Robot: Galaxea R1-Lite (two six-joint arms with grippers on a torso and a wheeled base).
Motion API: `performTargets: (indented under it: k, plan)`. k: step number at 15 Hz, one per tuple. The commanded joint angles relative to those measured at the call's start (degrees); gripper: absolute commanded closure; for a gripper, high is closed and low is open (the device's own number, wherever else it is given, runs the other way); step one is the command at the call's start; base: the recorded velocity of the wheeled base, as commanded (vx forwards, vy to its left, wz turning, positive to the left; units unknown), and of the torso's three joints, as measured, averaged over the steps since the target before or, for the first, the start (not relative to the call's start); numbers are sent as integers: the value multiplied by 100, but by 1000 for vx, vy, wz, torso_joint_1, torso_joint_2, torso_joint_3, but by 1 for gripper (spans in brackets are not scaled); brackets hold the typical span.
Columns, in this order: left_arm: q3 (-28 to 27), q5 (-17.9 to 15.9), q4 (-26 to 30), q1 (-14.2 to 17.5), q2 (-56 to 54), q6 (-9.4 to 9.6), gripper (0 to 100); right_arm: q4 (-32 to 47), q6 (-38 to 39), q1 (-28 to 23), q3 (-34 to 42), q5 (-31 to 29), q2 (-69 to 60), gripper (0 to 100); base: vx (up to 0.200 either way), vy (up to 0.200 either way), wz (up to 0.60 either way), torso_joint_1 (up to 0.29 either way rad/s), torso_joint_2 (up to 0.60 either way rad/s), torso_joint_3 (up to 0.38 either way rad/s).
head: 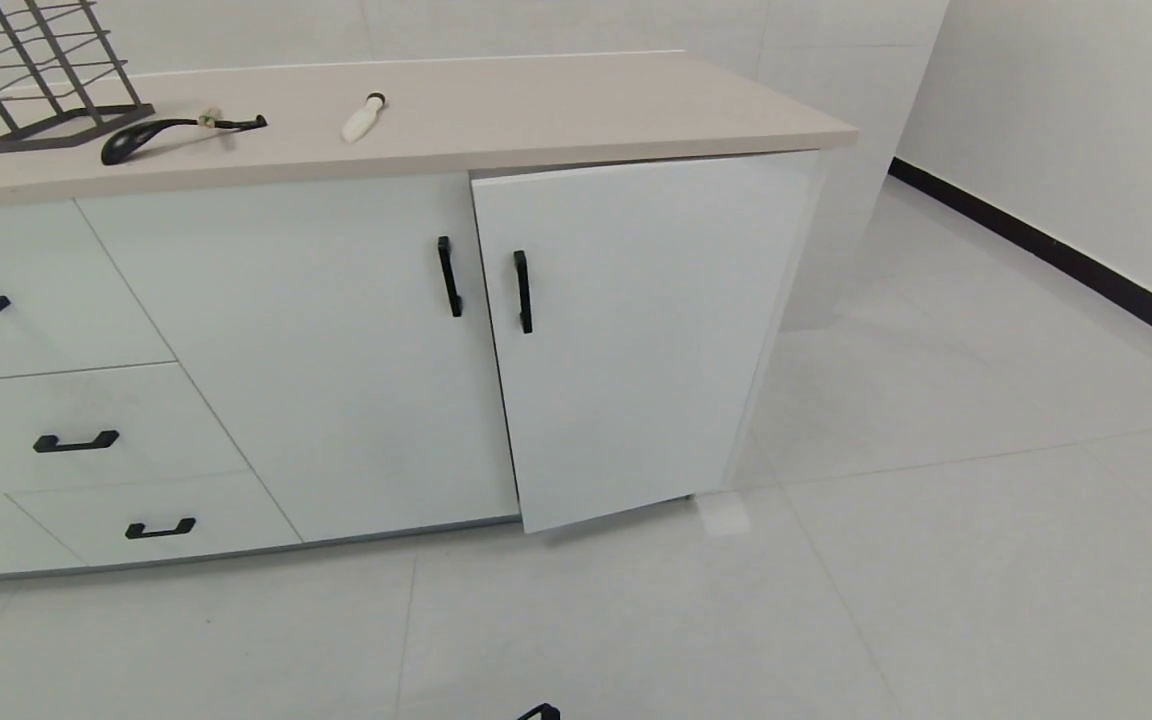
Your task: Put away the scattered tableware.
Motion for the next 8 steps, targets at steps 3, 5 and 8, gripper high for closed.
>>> performTargets:
  k: [3, 5, 8]
  plan:
    - [2, 2, 9, 2, -9, -6, 0, -2, 12, -1, 7, 6, -2, 100, 0, 200, 0, 5, -1, -1]
    - [2, 2, 0, 2, -9, -6, 0, -2, 12, -1, 7, 6, -2, 100, 0, 200, 0, 2, 2, 0]
    - [2, 2, 9, 2, -9, -6, 0, -2, 12, -1, 7, 15, -2, 100, 0, 200, 0, 4, -1, 6]
